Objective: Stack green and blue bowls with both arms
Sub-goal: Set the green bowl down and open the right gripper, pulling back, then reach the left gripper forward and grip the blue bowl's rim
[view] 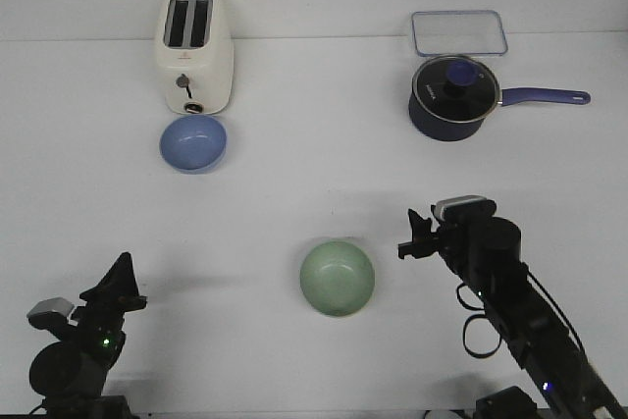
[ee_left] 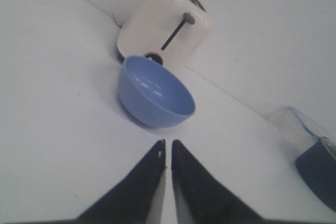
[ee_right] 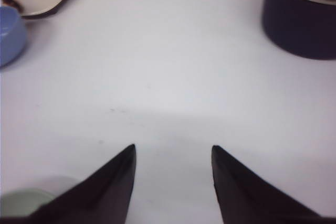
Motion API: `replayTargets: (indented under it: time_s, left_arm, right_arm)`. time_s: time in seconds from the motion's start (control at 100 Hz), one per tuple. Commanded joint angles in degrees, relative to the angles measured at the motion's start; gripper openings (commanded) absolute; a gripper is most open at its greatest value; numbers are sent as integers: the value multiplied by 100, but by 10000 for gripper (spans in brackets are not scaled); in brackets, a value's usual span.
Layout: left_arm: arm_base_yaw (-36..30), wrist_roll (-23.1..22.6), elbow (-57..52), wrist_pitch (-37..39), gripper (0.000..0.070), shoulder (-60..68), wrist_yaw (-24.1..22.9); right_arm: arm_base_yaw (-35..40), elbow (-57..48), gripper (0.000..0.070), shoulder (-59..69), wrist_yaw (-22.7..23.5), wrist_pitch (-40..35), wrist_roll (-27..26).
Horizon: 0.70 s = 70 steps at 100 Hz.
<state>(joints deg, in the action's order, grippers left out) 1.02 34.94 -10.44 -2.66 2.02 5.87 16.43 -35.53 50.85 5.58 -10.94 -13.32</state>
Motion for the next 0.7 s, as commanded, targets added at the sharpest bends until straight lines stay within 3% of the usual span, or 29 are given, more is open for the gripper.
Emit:
replayTargets:
  time_s: [0.0,0.19,0.47,0.52,0.63,0.69]
  left_arm:
    - [11,-103,-361,-79,15,245,-7]
    - [11,-546,-1394,-201,14,1764,-7]
    - [22,-1132,-3003,-177,26,5145,-2]
    - [22,-1211,-3292,-138,101,5711,-2]
    - [50,-1220,-3923,-13,403,6835,7]
    - [59,-1222,-4282,-13,481,7372,13]
  right_arm:
    - [-52,323,276,-201,-7,234,4]
    - [-118,780,276,-402,0,280,-33]
    - [-114,804,276,-391,22,306,-26]
    - [-114,804,276,-391,39,304,-22]
    - [-114,804,276,-391,42,295,-11]
    - [-114,804,276,-391,42,280,-11]
